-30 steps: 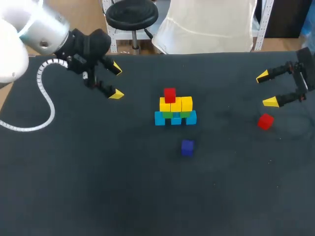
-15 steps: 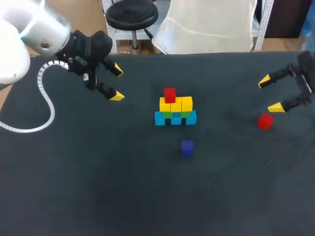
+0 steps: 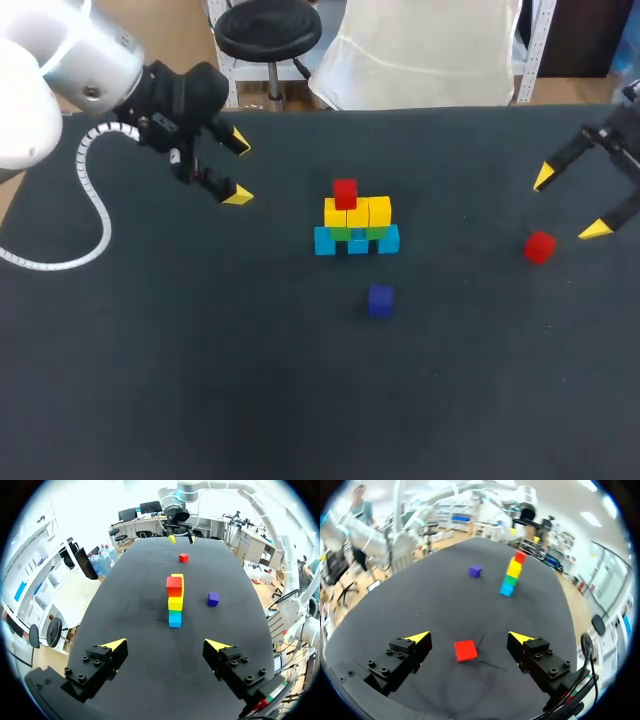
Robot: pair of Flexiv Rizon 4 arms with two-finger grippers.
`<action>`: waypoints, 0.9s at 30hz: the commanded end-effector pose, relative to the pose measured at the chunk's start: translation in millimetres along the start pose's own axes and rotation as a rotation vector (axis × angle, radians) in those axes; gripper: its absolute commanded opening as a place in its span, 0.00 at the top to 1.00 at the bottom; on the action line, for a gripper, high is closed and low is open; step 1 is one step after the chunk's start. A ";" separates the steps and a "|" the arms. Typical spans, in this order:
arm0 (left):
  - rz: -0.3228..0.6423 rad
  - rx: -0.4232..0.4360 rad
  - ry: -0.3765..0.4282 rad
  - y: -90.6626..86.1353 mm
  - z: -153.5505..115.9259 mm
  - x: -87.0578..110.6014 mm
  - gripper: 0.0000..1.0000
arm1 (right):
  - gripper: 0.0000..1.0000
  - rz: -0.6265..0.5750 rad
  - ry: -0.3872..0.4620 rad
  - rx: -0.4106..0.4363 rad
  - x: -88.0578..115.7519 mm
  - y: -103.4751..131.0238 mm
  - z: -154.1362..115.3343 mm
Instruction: Place the blue cubes, place green cubes on the blue cubes, place the yellow cubes on the green cubes, then place the red cubes on the yellow cubes, and place purple cube on the red cubes.
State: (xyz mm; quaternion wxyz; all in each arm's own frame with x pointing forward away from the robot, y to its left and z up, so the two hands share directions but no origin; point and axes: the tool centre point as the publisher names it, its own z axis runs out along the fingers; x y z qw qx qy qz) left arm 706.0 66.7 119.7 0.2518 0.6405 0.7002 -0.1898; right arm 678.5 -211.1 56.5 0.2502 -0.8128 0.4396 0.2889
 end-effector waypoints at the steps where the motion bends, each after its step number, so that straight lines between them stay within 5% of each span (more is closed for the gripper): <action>1: 0.002 -0.001 -0.003 -0.2 -0.1 1.2 0.00 | 0.00 -0.159 0.035 -0.176 7.1 -6.3 14.7; 10: 0.002 -0.001 -0.003 -0.2 -0.1 1.2 0.00 | 0.00 -0.149 0.014 -0.165 18.6 -2.6 38.9; 27: 0.002 -0.001 -0.003 -0.2 -0.1 1.2 0.00 | 0.00 -0.114 0.016 -0.129 37.8 1.3 36.4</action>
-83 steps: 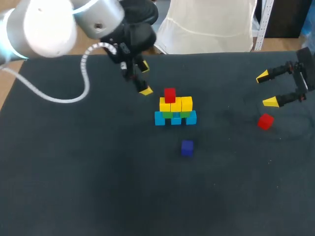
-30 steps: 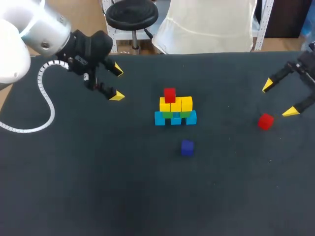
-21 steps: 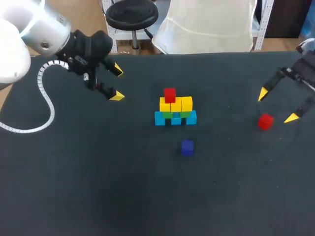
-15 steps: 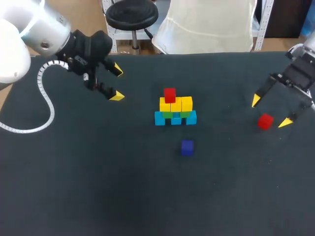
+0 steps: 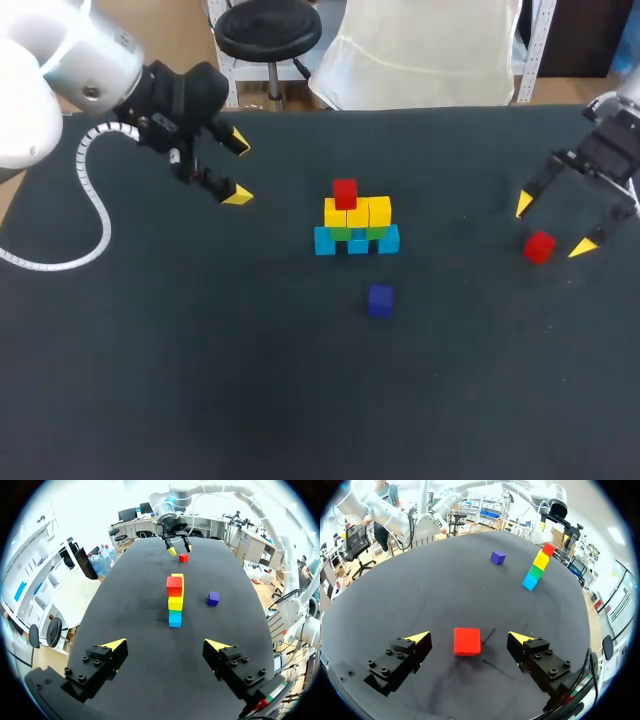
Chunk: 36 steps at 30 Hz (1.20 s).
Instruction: Place the blue cubes, place green cubes on the blue cubes, place the yellow cubes on the green cubes, then place the red cubes on the yellow cubes, and place purple cube on the red cubes.
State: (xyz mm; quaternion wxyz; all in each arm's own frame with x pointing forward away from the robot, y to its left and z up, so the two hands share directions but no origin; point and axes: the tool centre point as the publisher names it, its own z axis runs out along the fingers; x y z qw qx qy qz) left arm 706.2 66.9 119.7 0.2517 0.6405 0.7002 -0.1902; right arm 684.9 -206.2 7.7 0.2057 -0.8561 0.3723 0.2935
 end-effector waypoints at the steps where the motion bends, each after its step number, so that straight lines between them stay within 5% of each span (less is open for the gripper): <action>1: 0.003 -0.002 -0.003 -0.4 0.0 1.0 0.00 | 0.00 0.011 -0.010 0.014 4.6 3.0 0.6; 3: 0.003 -0.002 -0.003 -0.4 0.0 1.0 0.00 | 0.05 0.015 -0.015 0.021 5.8 4.6 0.6; 7: 0.003 -0.002 -0.003 -0.4 0.0 1.0 0.00 | 0.51 0.022 -0.018 0.025 8.9 6.3 2.7; 19: 0.003 -0.002 -0.003 -0.4 0.0 1.0 0.00 | 0.58 0.021 -0.036 0.013 11.5 2.6 7.1; 21: 0.003 -0.002 -0.003 -0.4 0.0 1.0 0.00 | 0.69 0.022 -0.038 0.012 11.3 2.1 7.3; 24: 0.003 -0.002 -0.003 -0.4 0.0 1.0 0.00 | 1.00 0.036 -0.049 0.022 10.0 1.1 7.6; 28: 0.003 -0.002 -0.003 -0.4 0.0 1.0 0.00 | 1.00 0.099 -0.088 0.094 2.3 -1.7 1.9; 31: 0.003 -0.002 -0.003 -0.4 0.0 1.0 0.00 | 1.00 0.254 -0.086 0.175 -4.8 -9.1 -6.0; 36: 0.003 -0.002 -0.003 -0.4 0.0 1.0 0.00 | 1.00 0.438 -0.016 0.340 -17.7 -25.6 -21.1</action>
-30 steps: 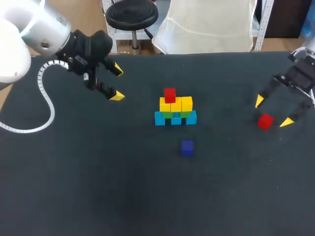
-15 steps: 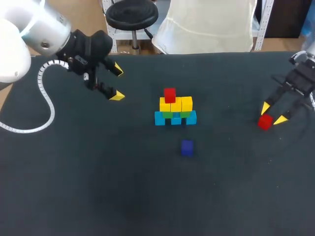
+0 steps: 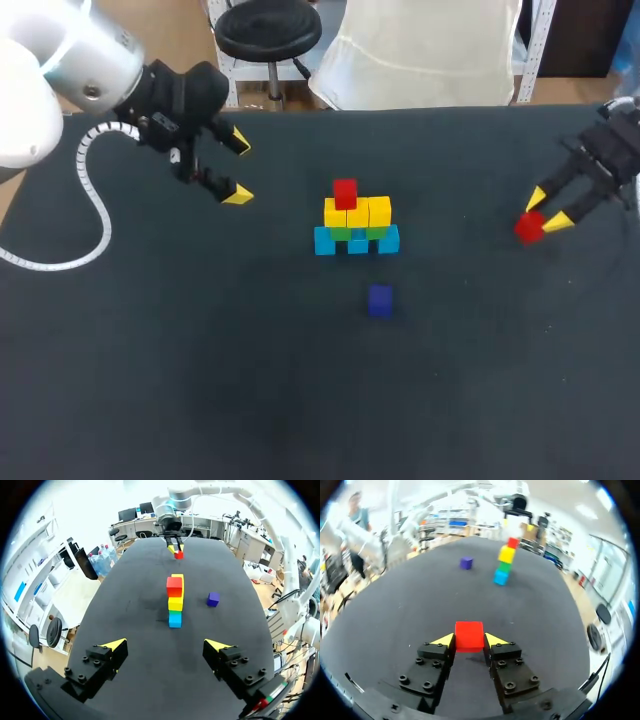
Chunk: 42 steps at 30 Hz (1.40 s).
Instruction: Place the blue cubes, place green cubes on the blue cubes, place the yellow cubes on the green cubes, then place the red cubes on the yellow cubes, and place purple cube on the red cubes.
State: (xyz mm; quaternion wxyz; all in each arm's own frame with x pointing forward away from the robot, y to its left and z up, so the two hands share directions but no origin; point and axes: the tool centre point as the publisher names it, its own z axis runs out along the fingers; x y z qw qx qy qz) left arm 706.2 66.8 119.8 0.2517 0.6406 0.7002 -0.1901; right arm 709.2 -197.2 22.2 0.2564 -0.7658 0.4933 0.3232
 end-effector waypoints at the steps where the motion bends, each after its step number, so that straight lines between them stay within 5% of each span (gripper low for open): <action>1: 0.002 -0.002 -0.003 -0.4 0.0 1.1 0.00 | 1.00 0.195 0.088 0.204 -21.4 1.6 -6.8; 10: 0.002 -0.002 -0.003 -0.4 0.0 1.1 0.00 | 1.00 0.277 0.213 0.376 -67.1 -24.1 -3.7; 16: 0.002 -0.002 -0.003 -0.4 0.0 1.1 0.00 | 1.00 0.252 0.223 0.435 -99.5 -49.1 11.6; 27: 0.002 -0.002 -0.003 -0.4 0.0 1.1 0.00 | 1.00 0.198 0.210 0.424 -144.5 -77.0 47.2; 42: 0.002 -0.002 -0.003 -0.4 0.0 1.1 0.00 | 1.00 0.269 0.163 0.346 -174.2 -85.8 77.0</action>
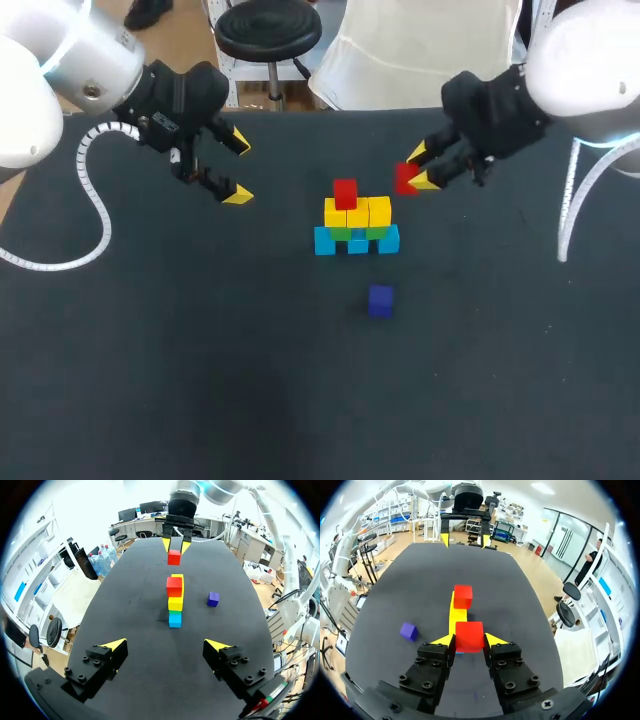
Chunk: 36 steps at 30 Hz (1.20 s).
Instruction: Place the blue cubes, place green cubes on the blue cubes, place the yellow cubes on the green cubes, then place the red cubes on the yellow cubes, and place purple cube on the red cubes.
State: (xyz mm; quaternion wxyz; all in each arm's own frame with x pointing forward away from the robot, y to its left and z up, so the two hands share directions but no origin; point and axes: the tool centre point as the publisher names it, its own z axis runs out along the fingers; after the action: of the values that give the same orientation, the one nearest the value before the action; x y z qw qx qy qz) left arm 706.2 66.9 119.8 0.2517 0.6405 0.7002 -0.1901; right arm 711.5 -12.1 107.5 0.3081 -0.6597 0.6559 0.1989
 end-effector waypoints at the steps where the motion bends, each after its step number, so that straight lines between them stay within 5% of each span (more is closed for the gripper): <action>1: 0.003 -0.001 -0.003 -0.4 0.0 1.1 0.00 | 1.00 0.006 0.020 -0.022 -4.4 -4.4 4.8; 36: 0.003 -0.001 -0.003 -0.4 0.0 1.1 0.00 | 1.00 0.050 0.014 -0.104 -22.7 11.3 41.4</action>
State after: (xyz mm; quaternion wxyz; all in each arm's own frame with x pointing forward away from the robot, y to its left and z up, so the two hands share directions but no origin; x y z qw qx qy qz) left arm 706.2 66.9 119.8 0.2517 0.6405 0.7002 -0.1901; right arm 702.1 31.0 91.1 0.2659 -0.6591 0.6632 0.2347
